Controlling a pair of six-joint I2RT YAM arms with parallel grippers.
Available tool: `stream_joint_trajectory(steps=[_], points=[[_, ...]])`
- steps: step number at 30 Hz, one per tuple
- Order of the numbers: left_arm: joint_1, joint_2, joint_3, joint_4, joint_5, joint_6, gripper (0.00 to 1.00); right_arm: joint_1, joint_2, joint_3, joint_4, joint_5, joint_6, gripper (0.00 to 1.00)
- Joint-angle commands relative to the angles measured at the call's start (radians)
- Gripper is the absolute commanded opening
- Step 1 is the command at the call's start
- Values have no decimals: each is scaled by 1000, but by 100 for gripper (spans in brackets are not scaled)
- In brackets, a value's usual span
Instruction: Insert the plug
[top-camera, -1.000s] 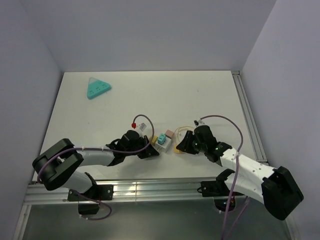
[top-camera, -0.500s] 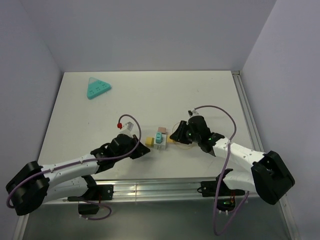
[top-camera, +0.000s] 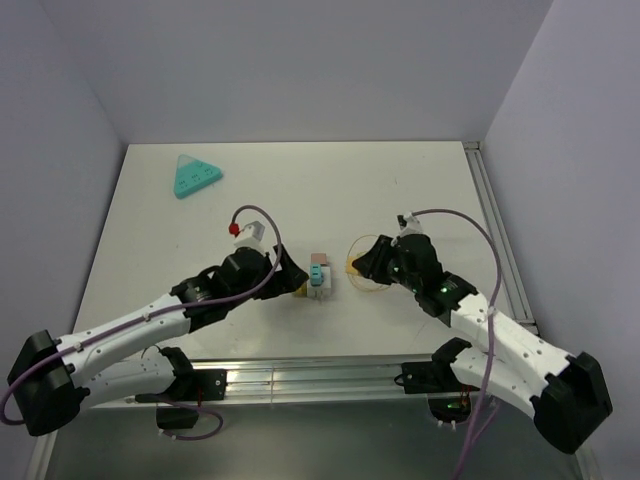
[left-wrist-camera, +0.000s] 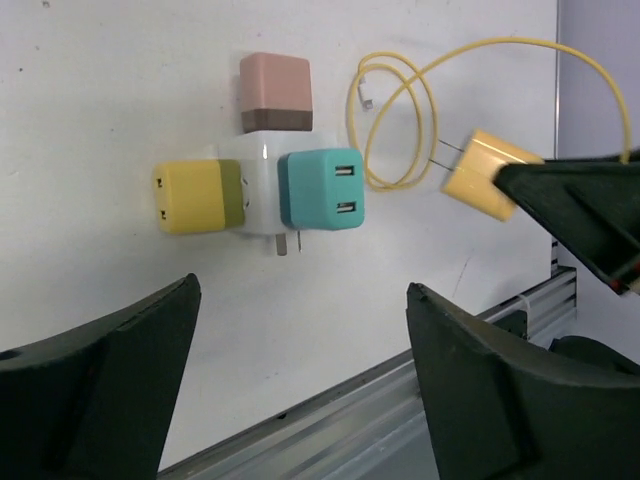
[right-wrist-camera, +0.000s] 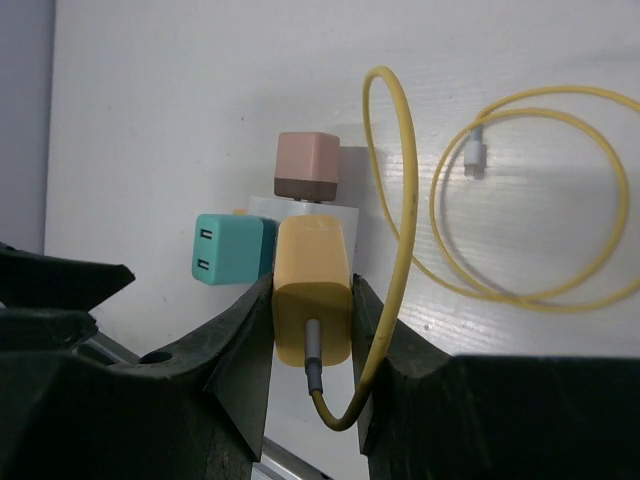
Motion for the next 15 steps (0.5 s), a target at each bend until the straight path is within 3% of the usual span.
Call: stream_joint_trajectory(steps=[1,3,15], points=[[-8,74,121,-86,-26,71,90,-16,-119,-33,-106,101,30,0],[-8,103,150,-98,-18,83,99,-19,-185,-43,-146,117,47,0],[-18,480,467,-340,-21,108,99,-32,-317,-43,-268,206,35,0]])
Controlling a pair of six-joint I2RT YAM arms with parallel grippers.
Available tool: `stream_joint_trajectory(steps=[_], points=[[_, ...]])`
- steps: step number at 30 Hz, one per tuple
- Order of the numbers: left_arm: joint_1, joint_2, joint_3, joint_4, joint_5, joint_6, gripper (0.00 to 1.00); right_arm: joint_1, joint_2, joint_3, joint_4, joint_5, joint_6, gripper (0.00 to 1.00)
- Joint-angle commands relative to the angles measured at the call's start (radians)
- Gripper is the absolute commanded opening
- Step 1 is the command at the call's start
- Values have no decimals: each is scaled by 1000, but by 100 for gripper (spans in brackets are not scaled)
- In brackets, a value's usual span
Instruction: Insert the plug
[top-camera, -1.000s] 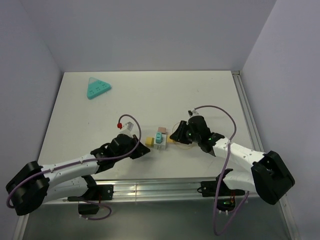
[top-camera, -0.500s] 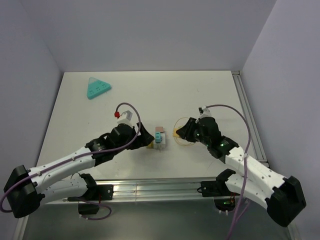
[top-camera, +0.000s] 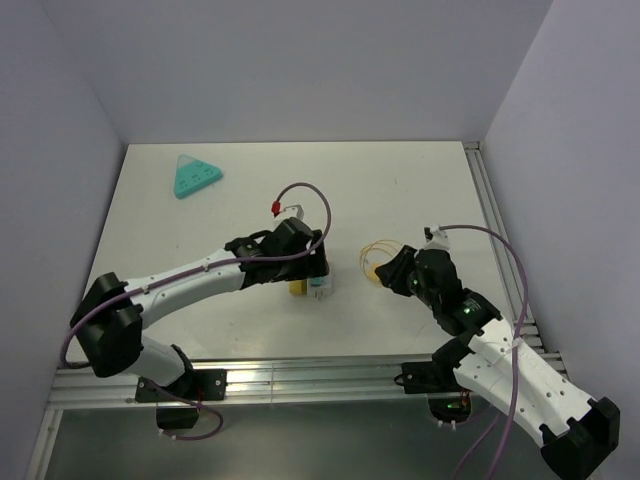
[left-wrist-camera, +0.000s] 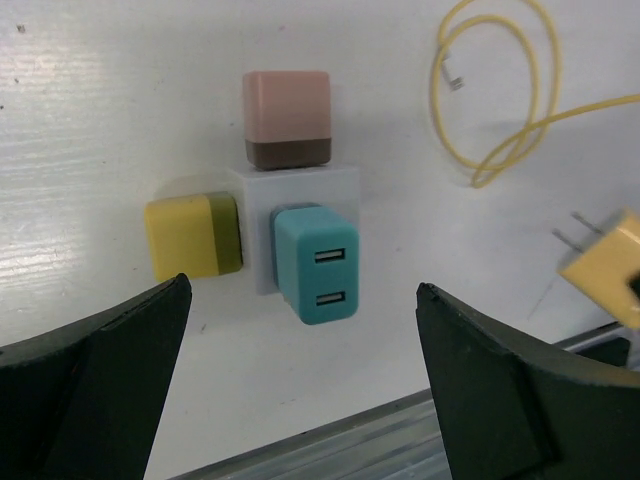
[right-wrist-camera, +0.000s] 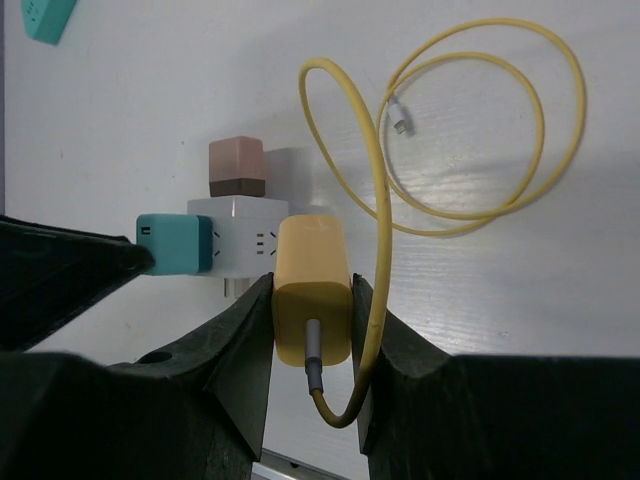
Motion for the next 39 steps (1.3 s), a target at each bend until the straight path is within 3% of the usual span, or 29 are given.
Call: stream_joint_trajectory(steps=[1,21,39], points=[[-13,64,60,-88,-6,18,99,-10,-32,-3,-8,42,-7,0],[-64,283,201,-129,-113,-22,98,-18,-35,-36,13,11,-18,0],[-93,363,262,-165,-186,-25,85,-19,-23,-45,27,0,-24,0]])
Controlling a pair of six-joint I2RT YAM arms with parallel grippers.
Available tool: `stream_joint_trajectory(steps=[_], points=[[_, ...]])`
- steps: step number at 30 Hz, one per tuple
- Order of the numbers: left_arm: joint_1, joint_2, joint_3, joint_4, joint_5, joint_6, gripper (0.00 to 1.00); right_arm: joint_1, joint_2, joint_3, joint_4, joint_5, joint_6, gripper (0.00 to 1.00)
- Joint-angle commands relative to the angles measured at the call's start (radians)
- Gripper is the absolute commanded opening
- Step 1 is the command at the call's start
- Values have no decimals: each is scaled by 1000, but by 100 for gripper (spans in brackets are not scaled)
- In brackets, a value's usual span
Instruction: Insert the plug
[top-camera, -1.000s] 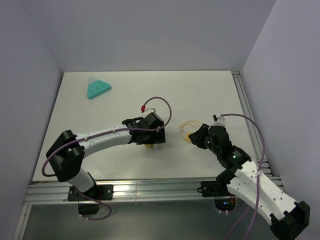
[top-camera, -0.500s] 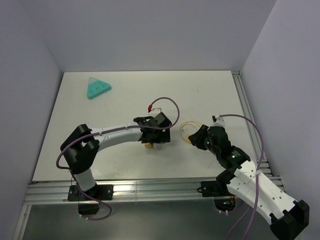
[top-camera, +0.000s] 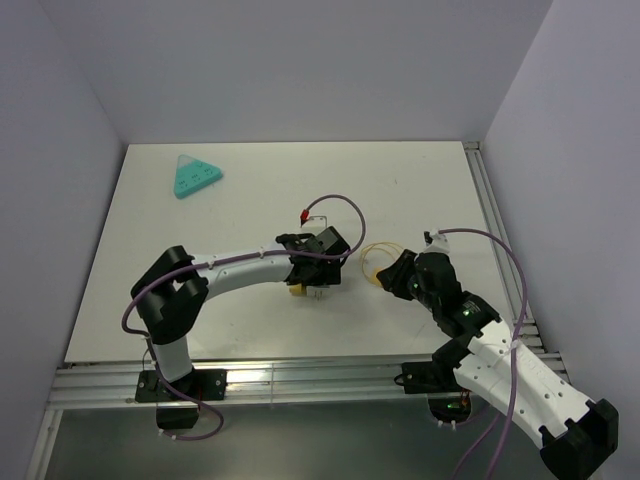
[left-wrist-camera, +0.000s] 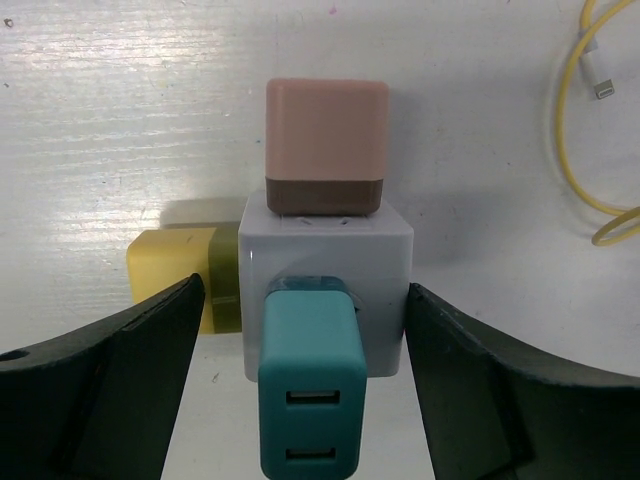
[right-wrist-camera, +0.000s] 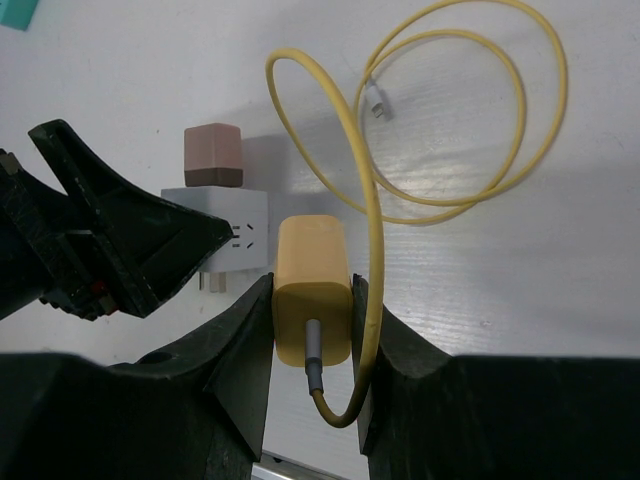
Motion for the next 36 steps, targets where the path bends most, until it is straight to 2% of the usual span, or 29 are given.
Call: stream_joint_trajectory(steps=[1,6,11,12,13,20,23,24,26,27,29,30,36], points=[[-14,11,41,-5,-22,-8,83,-9,0,-12,44,6,-16,0],[-20,5,33,7,-19,-6,76,-9,-6,-15,43,3,-16,0],[-32,2,39,-5,-47,-5,74,-9,-7,-17,44,0,-16,0],[-32,2,38,-2,-42,0,67,-9,-7,-19,44,0,-18,0],[-32,3,39,-2,-39,0,65,-9,-7,-20,46,0,-18,0],[-41,-1,35,10,-41,-5,63,-7,-6,-23,49,-5,-19,0],[-40,-12,10,29,-36,0,54,-9,-10,-22,46,-2,-19,0],[-40,-20,2,36,-30,4,43,-7,-10,-22,46,-3,-19,0],[-40,-30,-25,62,-19,12,31,-7,-12,-23,48,-10,-21,0],[-40,-44,-36,72,-16,15,22,-9,-13,-25,48,-13,-21,0],[-40,-58,-62,104,-6,29,12,-7,-12,-25,46,-16,-22,0],[-38,-69,-68,109,-6,30,0,-9,-12,-25,48,-17,-22,0],[-37,-124,-108,150,4,64,0,-9,-27,-22,41,-25,-25,0]])
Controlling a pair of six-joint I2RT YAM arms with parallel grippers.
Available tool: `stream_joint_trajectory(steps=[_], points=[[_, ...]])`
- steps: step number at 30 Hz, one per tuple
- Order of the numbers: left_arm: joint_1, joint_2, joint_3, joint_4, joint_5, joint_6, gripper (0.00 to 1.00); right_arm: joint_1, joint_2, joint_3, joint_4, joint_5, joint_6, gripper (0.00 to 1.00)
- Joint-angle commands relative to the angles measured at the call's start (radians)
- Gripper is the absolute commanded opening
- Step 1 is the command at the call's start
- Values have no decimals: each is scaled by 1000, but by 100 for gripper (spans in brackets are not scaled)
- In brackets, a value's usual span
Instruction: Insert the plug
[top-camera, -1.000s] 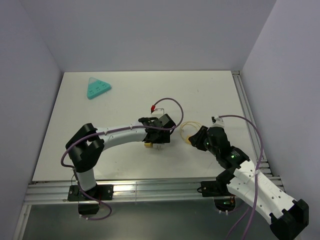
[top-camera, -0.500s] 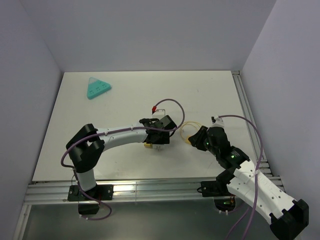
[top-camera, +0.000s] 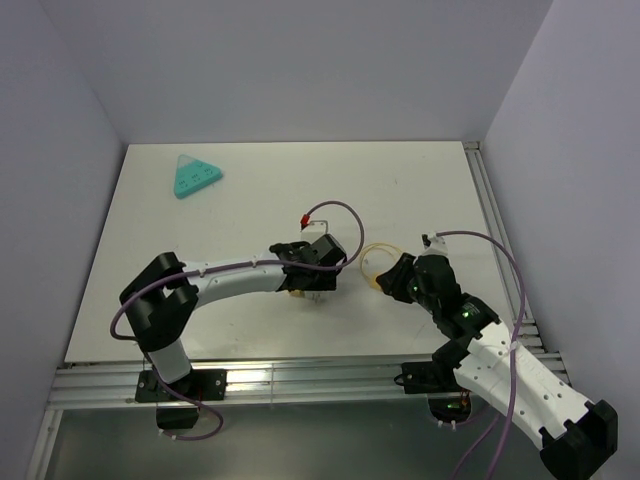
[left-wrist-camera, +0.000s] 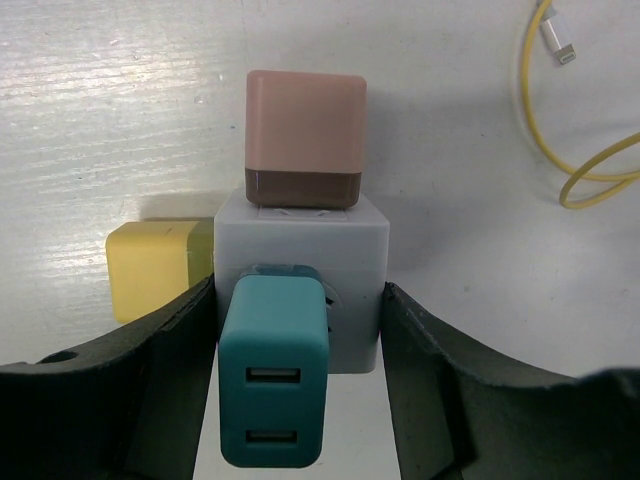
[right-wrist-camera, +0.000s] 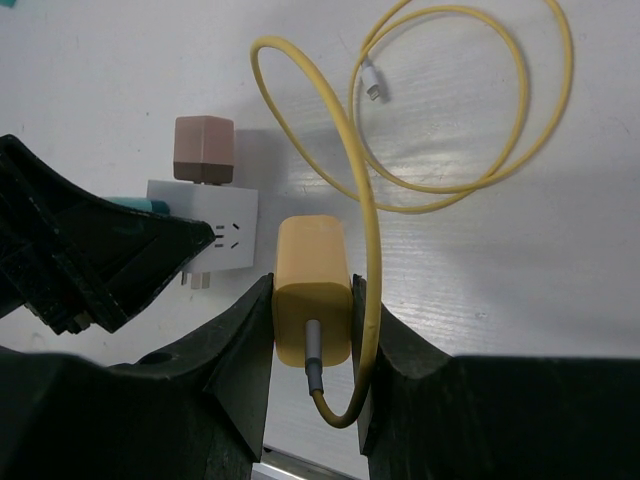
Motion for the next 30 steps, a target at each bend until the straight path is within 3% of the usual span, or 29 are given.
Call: stream_joint_trajectory(steps=[1,9,15,30], points=[[-5,-80,-36,68,20,39,0,-7,-20,5,35,0,-13,0],[12,-247,-182,217,103,65,0,-7,-29,2,46,-39,-24,0],[56,-379,-314,384,259,68,0,-7,-35,5,49,-77,-42,0],[128,-478,-509,685,460,56,0,-7,-25,15,117,-329,-51,0]])
